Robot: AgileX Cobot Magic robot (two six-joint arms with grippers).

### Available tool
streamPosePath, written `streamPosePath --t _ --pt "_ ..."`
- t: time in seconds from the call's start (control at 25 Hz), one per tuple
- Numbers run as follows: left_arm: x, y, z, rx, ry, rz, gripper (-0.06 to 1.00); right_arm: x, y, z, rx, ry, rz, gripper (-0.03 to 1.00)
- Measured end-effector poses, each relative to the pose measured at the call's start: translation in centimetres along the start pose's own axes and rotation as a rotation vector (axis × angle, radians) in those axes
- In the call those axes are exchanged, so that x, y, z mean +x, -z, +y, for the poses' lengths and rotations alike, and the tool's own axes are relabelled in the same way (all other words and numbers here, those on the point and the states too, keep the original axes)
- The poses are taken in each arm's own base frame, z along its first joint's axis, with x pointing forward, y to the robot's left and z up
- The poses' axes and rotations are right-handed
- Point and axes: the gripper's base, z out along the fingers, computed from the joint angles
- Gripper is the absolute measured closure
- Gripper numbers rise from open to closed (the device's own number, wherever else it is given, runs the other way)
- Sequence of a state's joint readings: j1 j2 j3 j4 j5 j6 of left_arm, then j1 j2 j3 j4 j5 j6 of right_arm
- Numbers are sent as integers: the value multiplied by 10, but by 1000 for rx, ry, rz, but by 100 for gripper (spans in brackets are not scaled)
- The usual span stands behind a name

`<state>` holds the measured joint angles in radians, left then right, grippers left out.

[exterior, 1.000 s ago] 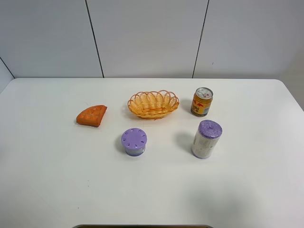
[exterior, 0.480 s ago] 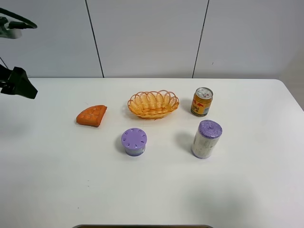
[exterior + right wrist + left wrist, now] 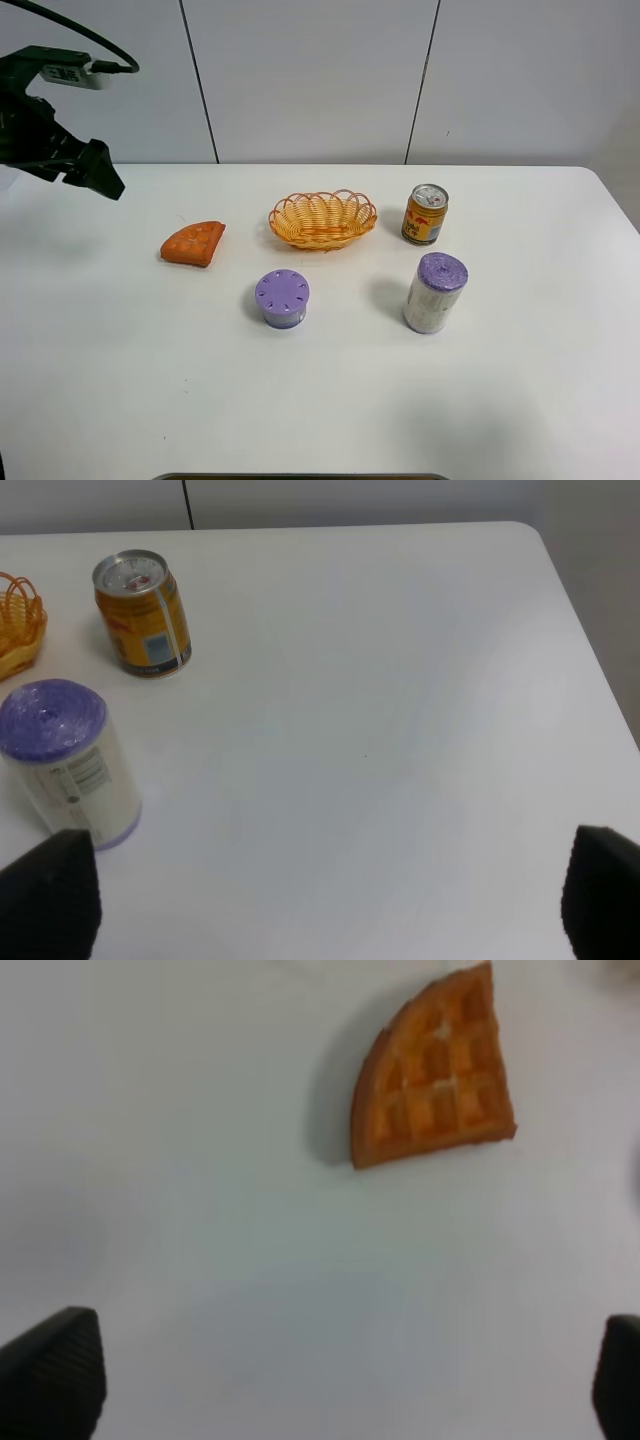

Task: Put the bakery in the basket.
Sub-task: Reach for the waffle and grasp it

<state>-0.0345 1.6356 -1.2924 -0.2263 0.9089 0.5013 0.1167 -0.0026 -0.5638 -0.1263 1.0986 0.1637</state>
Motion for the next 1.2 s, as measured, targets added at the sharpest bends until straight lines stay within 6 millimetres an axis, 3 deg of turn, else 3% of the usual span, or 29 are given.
streamPosePath --t 0.6,1.2 --pt "-26 -83 -35 23 -126 0 -5 0 0 0 0 0 0 6" --pt "-19 -157 -50 35 -157 48 -5 0 0 0 0 0 0 6"
